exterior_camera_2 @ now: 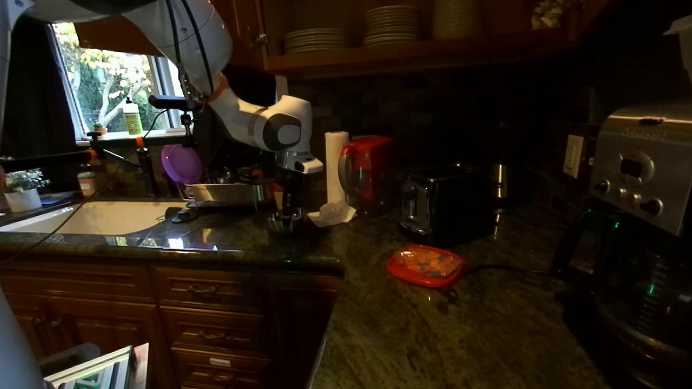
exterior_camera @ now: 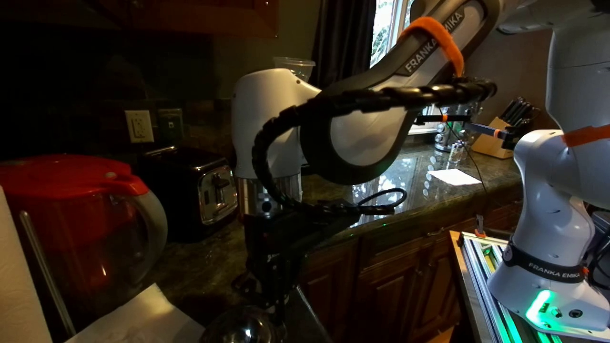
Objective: Put the metal bowl into the cupboard
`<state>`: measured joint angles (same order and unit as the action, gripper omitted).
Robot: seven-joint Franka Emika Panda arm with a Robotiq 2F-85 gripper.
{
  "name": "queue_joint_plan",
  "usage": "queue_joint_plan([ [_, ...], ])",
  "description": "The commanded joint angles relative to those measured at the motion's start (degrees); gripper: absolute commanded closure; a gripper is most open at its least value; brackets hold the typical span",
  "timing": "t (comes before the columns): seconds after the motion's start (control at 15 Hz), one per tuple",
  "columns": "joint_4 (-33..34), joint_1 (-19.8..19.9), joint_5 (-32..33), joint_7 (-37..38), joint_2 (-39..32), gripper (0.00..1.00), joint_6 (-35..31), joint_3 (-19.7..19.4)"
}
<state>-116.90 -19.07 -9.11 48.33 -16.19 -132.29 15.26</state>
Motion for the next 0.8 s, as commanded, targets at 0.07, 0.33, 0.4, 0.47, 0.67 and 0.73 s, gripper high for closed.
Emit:
queue_joint_plan([
  [0.07, -3.6, -0.6, -0.1, 3.4, 7.1, 0.99, -1.0, -1.5],
  [0.33, -4.9, -0.1, 1.6, 10.4, 11.5, 0.99, 1.1, -2.1],
  [0.4, -6.0, 0.2, 1.8, 12.9, 13.0, 0.99, 1.4, -2.2],
  [0.47, -7.0, 0.5, 1.8, 15.5, 14.4, 0.99, 1.5, -2.2],
  [0.67, -9.8, 1.3, 0.7, 19.8, 17.5, 0.99, 1.2, -1.4],
  [0.73, -6.3, 1.6, 1.0, 16.5, 13.8, 0.97, 0.7, -1.3],
])
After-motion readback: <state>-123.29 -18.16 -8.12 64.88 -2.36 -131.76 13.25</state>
